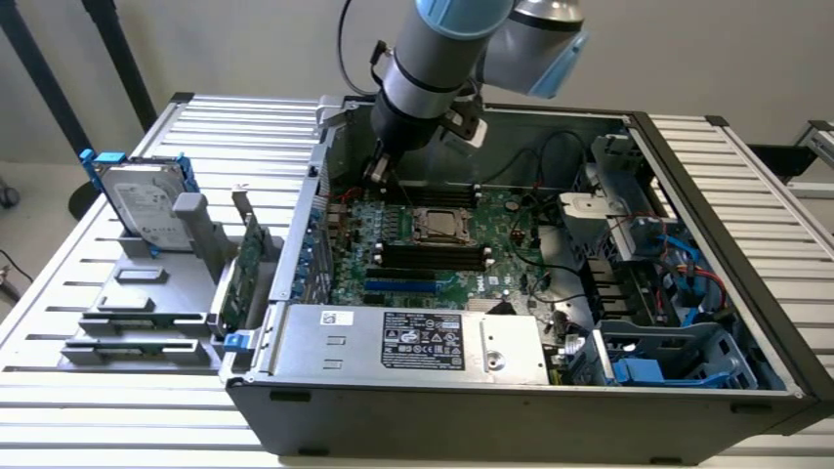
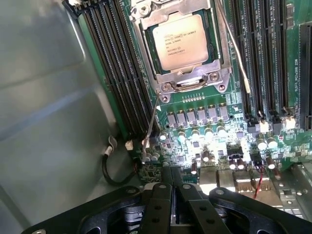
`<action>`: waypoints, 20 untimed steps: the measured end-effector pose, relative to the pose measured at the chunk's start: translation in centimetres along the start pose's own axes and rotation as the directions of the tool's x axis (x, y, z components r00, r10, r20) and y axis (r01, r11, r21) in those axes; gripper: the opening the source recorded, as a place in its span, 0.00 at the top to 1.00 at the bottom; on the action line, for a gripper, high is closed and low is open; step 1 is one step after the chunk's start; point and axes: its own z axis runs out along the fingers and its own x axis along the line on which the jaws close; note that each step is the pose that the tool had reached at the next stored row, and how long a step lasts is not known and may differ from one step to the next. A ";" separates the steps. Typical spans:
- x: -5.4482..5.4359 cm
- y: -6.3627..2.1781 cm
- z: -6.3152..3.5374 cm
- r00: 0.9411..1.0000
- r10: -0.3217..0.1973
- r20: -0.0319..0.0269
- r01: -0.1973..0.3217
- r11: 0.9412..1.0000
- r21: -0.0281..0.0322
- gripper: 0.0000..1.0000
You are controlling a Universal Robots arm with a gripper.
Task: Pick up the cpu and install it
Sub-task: 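Close the cpu cover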
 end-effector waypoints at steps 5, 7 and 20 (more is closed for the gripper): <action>0.0 -0.12 0.04 0.998 0.053 -0.020 -0.054 0.998 -0.012 0.89; -0.1 -0.16 0.04 0.997 0.075 -0.028 -0.076 0.997 -0.016 0.89; 0.0 -0.27 -0.24 0.977 0.195 -0.085 -0.200 0.979 -0.047 0.89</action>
